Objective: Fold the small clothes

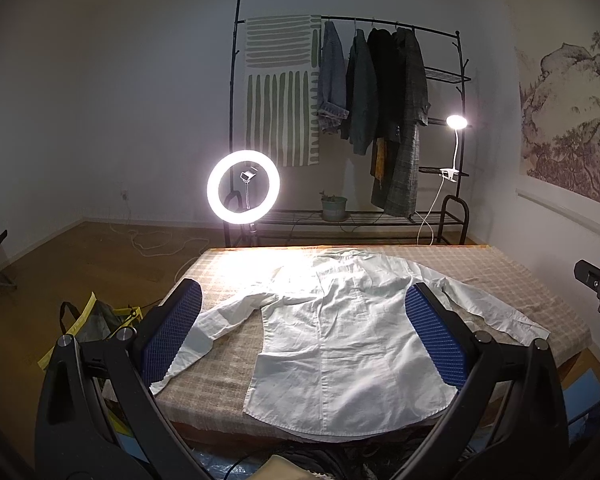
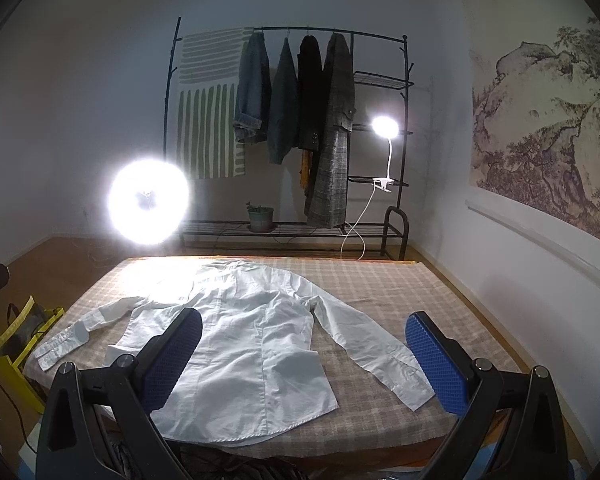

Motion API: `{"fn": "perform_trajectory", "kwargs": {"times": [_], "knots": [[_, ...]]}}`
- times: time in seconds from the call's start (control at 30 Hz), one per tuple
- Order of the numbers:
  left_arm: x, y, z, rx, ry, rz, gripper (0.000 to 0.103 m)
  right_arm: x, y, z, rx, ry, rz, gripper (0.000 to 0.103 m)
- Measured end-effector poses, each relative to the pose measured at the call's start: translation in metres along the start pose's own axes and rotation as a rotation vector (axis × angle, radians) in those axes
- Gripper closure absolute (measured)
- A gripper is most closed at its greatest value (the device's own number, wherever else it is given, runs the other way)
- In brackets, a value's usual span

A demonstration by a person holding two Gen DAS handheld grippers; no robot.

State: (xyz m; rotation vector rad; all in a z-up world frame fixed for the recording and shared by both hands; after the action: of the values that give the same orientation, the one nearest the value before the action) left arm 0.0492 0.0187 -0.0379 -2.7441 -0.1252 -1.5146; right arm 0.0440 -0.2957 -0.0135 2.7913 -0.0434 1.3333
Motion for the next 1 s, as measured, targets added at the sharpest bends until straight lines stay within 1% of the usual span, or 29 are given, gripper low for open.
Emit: {"fn": "perform_trajectory", "kwargs": {"times": [1.0], "knots": [[-0.0008,0.0055,0.0006,0.007,-0.001,0.006,0.000,0.0018,-0.0050,0.0081,-0.004,-0.012,-0.008,0.000]]}}
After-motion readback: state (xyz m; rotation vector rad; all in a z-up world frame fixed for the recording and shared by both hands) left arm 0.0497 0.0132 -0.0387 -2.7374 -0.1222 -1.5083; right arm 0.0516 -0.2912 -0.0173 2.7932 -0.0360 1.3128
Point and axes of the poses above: each gripper's, at about its wrist camera, not at the fingertips, and z roughly the way its jaws point, y to its right, x to its top, the point moved 7 cm from there along z, roughly the way its jaws point, and after that the axes turned 14 degrees about -y, right-handed, at the moved point
